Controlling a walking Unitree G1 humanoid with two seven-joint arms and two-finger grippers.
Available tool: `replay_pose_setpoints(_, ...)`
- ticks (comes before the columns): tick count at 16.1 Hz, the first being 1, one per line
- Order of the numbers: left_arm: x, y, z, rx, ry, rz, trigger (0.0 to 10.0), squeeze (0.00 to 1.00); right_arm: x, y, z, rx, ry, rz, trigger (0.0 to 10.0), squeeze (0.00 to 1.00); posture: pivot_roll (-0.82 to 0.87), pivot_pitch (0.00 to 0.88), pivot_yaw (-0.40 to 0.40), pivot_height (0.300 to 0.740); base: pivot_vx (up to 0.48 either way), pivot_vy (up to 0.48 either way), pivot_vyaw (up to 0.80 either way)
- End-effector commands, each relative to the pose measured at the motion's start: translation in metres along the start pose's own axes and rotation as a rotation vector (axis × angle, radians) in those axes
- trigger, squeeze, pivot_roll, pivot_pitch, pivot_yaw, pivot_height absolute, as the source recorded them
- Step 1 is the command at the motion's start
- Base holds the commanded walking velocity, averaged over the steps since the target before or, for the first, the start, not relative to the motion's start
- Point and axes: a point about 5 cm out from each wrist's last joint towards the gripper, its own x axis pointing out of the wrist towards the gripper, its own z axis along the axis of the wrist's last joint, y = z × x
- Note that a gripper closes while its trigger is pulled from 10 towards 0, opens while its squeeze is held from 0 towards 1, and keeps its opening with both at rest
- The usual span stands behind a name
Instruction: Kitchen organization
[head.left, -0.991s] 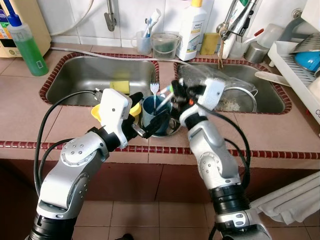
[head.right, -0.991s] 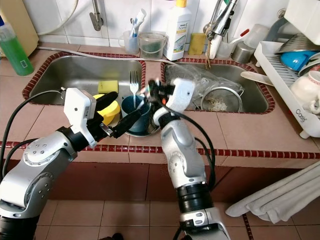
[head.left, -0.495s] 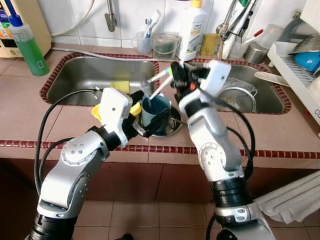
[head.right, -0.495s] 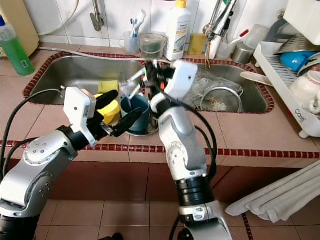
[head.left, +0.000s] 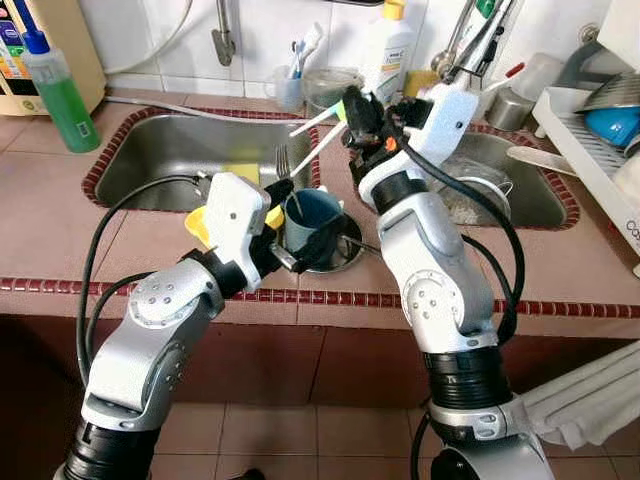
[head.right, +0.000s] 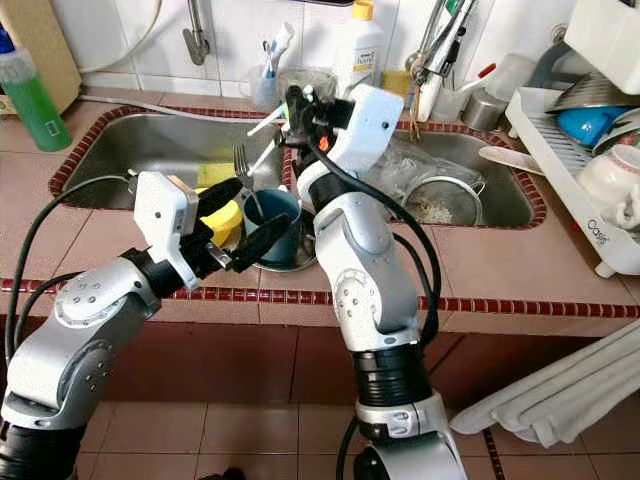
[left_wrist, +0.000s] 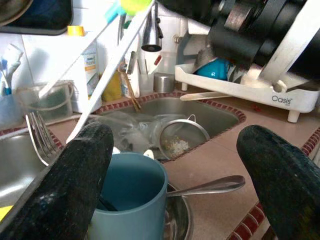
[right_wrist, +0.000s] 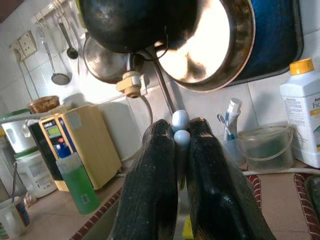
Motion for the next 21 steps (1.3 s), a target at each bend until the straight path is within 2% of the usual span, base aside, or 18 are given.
replay_pose_setpoints(1, 0.003, -0.001, 0.001, 0.013, -0.003, -0.019, 10.0, 0.00, 0.008, 0.024, 0.017, 0.056, -0.062, 0.052, 10.0, 0.00, -0.07, 0.049, -0.036, 0.740, 0.000, 0.000, 0.00)
replay_pose_setpoints(3, 0.003, 0.000, 0.001, 0.016, -0.002, -0.017, 10.0, 0.00, 0.008, 0.022, 0.022, 0.059, -0.072, 0.046, 10.0, 0.00, -0.07, 0.048, -0.036, 0.740, 0.000, 0.000, 0.00)
replay_pose_setpoints(6, 0.004, 0.007, 0.002, 0.013, -0.011, -0.001, 10.0, 0.00, 0.007, 0.014, 0.037, 0.009, -0.117, 0.018, 10.0, 0.00, -0.08, 0.040, -0.034, 0.740, 0.000, 0.000, 0.00)
replay_pose_setpoints(7, 0.004, 0.010, 0.002, 0.007, -0.015, 0.016, 10.0, 0.00, 0.006, 0.005, 0.051, -0.061, -0.187, 0.022, 10.0, 0.00, -0.08, 0.041, -0.031, 0.740, 0.000, 0.000, 0.00)
replay_pose_setpoints(8, 0.004, 0.011, 0.002, 0.007, -0.016, 0.019, 10.0, 0.00, 0.005, 0.002, 0.054, -0.068, -0.195, 0.021, 10.0, 0.00, -0.08, 0.041, -0.031, 0.740, 0.000, 0.000, 0.00)
replay_pose_setpoints(9, 0.004, 0.012, 0.002, 0.009, -0.020, 0.031, 10.0, 0.00, 0.004, -0.009, 0.063, -0.127, -0.236, 0.014, 10.0, 0.00, -0.08, 0.041, -0.031, 0.740, 0.000, 0.000, 0.00)
replay_pose_setpoints(11, 0.005, 0.013, 0.002, 0.013, -0.023, 0.041, 10.0, 0.00, 0.002, -0.019, 0.070, -0.180, -0.258, -0.004, 10.0, 0.00, -0.08, 0.046, -0.031, 0.740, 0.000, 0.000, 0.00)
replay_pose_setpoints(13, 0.005, 0.015, 0.001, 0.030, -0.018, 0.068, 10.0, 0.00, -0.004, -0.037, 0.072, -0.283, -0.258, -0.061, 10.0, 0.00, -0.08, 0.051, -0.031, 0.740, 0.000, 0.000, 0.00)
replay_pose_setpoints(14, 0.006, 0.018, -0.002, 0.047, -0.006, 0.109, 10.0, 0.00, -0.012, -0.057, 0.067, -0.409, -0.220, -0.167, 10.0, 0.00, -0.08, 0.058, -0.027, 0.740, 0.000, 0.000, 0.00)
replay_pose_setpoints(16, 0.007, 0.022, -0.004, 0.051, 0.002, 0.138, 10.0, 0.00, -0.019, -0.069, 0.061, -0.480, -0.176, -0.250, 10.0, 0.00, -0.08, 0.062, -0.025, 0.740, 0.000, 0.000, 0.00)
replay_pose_setpoints(18, 0.010, 0.032, -0.006, 0.071, 0.001, 0.228, 10.0, 0.00, -0.036, -0.093, 0.043, -0.551, -0.075, -0.411, 10.0, 0.00, -0.08, 0.074, -0.017, 0.740, 0.000, 0.000, 0.00)
replay_pose_setpoints(21, 0.012, 0.042, -0.007, 0.093, -0.009, 0.323, 10.0, 0.00, -0.055, -0.104, 0.023, -0.574, 0.003, -0.412, 10.0, 0.00, -0.08, 0.082, -0.014, 0.740, 0.000, 0.000, 0.00)
